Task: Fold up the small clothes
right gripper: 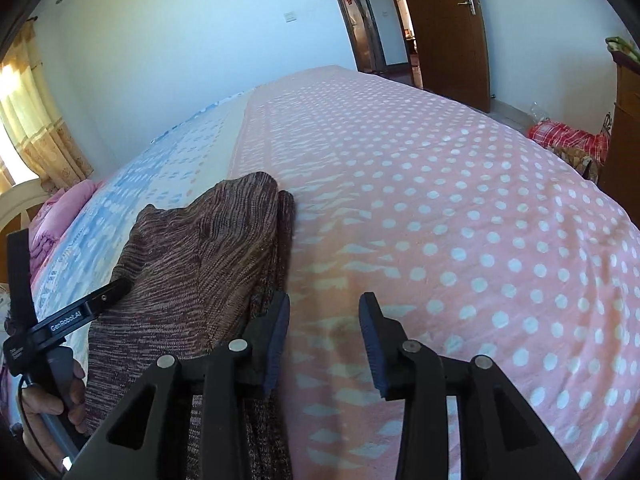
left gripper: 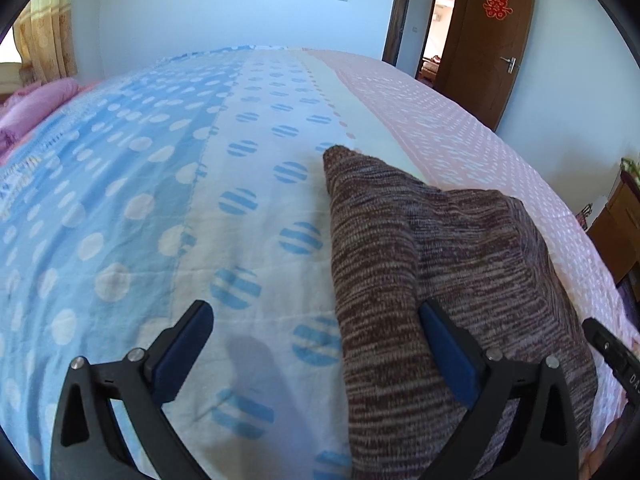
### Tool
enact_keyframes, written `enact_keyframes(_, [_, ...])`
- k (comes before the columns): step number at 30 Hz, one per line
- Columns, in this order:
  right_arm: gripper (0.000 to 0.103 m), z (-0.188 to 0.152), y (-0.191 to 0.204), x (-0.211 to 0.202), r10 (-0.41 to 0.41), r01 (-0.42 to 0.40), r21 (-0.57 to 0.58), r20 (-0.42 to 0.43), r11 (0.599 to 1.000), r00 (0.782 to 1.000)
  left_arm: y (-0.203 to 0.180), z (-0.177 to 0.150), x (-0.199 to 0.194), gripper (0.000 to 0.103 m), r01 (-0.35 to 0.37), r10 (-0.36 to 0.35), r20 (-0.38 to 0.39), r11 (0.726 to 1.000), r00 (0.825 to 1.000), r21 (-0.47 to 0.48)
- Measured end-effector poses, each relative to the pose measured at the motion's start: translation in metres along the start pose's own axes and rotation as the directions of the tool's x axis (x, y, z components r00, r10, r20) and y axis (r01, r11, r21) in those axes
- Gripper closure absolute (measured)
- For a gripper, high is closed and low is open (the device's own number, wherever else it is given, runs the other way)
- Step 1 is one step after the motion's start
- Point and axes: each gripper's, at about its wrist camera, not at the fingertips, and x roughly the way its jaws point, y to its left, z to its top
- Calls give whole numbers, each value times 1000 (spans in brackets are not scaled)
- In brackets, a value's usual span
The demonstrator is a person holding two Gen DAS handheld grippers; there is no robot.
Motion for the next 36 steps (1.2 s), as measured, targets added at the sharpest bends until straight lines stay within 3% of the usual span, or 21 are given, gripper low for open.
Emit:
enact_keyframes(2, [60,2,8,5,-9,9,-17,3,1000,1000,-6,0,-7,0,-40,39,22,998,999,47])
enact_keyframes(5, [46,3,11,9,-16,17,-23,11,1000,1000,-16,0,-22,0,-93,86,71,990,994,103])
enact_keyframes(9, [44,7,7,4,1,-1,-6,32,1000,999,-19,2,-37,0,-82,70,111,991,991,106])
enact_keyframes(15, [44,9,1,4,42,-42,25,24,999,999,-30,4,-28,1,-86,77,80,990,994,114])
enact_keyframes(17, [44,9,2,3,54,-54,26,24,998,998,-29,3,-24,3,-49,45,49,994,998,94])
enact_keyframes(19, [44,9,2,4,63,-63,29,17,998,998,-23,0,-22,4,58,-59,18,998,998,34])
enact_keyframes(22, [44,10,3,6,80,-81,30,15,996,997,-5,-1,-18,4,256,-256,17,960,967,-113])
enact_keyframes(24, [44,12,2,8,103,-103,35,18,994,995,1,-2,-11,4,312,-315,10,934,949,-175])
enact_keyframes(27, [37,15,-1,12,154,-154,68,6,986,988,1,-13,9,4,309,-322,-41,932,946,-190])
enact_keyframes(29, [36,14,0,15,150,-149,71,-5,986,989,-8,-20,6,4,289,-293,-12,949,956,-127])
enact_keyframes(32, [36,15,4,21,150,-148,52,-26,988,988,-18,-20,8,4,263,-267,-34,961,963,-84])
enact_keyframes(36, [36,22,7,27,220,-218,65,-35,974,975,-14,-20,8,3,292,-296,-24,950,955,-109])
